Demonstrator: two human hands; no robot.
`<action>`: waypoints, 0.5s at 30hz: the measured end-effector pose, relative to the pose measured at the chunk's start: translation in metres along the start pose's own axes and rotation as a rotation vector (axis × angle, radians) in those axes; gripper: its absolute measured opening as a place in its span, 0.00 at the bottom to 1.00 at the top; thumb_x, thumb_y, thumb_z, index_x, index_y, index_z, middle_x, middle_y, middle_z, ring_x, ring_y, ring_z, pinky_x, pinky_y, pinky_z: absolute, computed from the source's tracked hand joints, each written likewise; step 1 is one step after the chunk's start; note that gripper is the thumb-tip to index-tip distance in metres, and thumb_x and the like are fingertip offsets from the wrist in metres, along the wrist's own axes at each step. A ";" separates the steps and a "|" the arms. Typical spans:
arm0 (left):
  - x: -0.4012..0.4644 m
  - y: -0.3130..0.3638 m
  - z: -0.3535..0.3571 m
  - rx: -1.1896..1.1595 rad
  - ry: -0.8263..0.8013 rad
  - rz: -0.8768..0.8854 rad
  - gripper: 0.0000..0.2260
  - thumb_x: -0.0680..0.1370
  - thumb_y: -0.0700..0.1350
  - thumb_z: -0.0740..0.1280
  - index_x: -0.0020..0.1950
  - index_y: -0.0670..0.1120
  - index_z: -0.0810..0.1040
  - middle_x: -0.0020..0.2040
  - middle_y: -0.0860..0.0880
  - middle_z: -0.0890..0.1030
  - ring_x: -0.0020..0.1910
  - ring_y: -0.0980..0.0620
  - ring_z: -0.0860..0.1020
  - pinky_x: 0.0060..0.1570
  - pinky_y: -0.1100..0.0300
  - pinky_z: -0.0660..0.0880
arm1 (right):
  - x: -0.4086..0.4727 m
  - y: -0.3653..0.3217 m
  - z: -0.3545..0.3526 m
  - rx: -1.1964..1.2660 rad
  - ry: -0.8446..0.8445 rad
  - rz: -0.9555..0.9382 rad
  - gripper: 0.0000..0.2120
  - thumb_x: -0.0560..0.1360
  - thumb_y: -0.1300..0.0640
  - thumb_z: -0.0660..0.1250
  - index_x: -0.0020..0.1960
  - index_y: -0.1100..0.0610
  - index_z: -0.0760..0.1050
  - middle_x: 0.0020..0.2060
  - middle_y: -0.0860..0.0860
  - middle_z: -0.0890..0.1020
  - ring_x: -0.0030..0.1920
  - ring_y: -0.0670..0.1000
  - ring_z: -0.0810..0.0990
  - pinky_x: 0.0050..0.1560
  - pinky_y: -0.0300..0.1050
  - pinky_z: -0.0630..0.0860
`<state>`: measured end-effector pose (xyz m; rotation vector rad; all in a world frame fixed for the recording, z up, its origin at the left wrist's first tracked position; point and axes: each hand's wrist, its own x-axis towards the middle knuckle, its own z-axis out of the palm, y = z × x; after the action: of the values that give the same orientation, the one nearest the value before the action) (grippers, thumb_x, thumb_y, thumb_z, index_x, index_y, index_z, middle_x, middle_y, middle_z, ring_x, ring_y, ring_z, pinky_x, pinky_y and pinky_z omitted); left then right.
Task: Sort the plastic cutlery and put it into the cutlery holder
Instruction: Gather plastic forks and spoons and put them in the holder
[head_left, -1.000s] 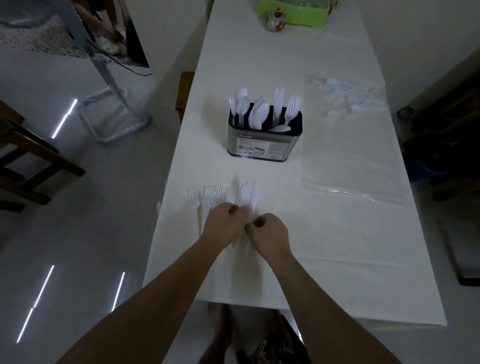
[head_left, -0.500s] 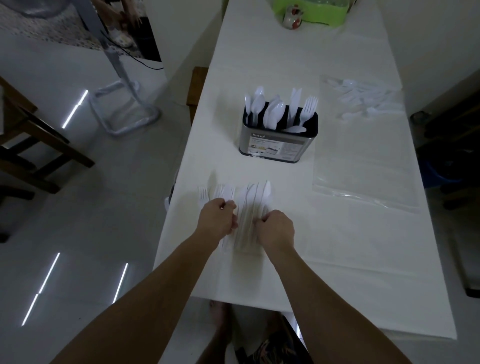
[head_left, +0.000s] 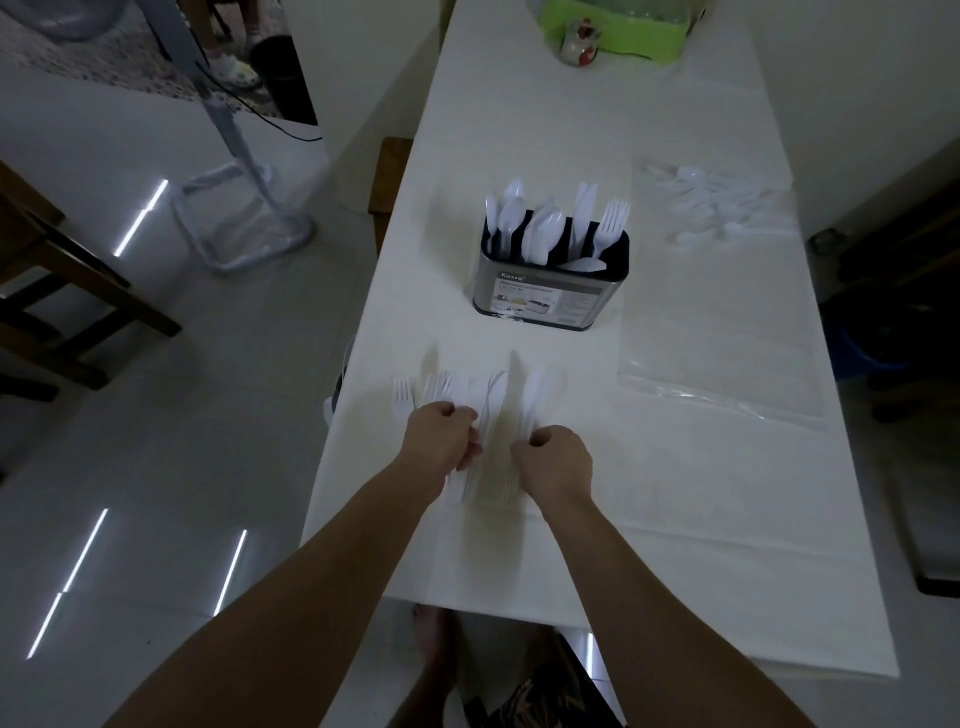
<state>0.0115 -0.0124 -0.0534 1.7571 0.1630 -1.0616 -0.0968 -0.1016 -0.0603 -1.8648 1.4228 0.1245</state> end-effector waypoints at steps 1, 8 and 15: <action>0.001 0.000 0.001 0.002 -0.002 0.010 0.08 0.79 0.42 0.65 0.48 0.38 0.80 0.39 0.40 0.80 0.36 0.46 0.79 0.37 0.55 0.75 | -0.004 -0.002 0.001 -0.002 -0.017 -0.046 0.13 0.68 0.58 0.65 0.27 0.55 0.67 0.22 0.49 0.71 0.24 0.50 0.70 0.27 0.41 0.67; 0.003 0.006 0.003 0.176 0.022 0.103 0.13 0.78 0.51 0.68 0.47 0.40 0.81 0.42 0.45 0.83 0.42 0.48 0.81 0.43 0.55 0.78 | -0.027 -0.015 0.019 -0.024 -0.127 -0.301 0.08 0.76 0.51 0.66 0.50 0.54 0.80 0.44 0.48 0.83 0.43 0.48 0.79 0.45 0.39 0.73; 0.011 0.010 -0.017 0.097 0.106 0.061 0.10 0.81 0.45 0.61 0.52 0.41 0.80 0.38 0.47 0.80 0.37 0.50 0.77 0.37 0.57 0.72 | -0.009 0.000 0.013 -0.154 0.083 -0.131 0.11 0.78 0.49 0.63 0.50 0.56 0.77 0.43 0.52 0.82 0.44 0.55 0.81 0.43 0.45 0.77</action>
<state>0.0337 -0.0070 -0.0528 1.8953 0.1242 -0.9462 -0.0960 -0.0866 -0.0646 -2.1055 1.3747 0.0958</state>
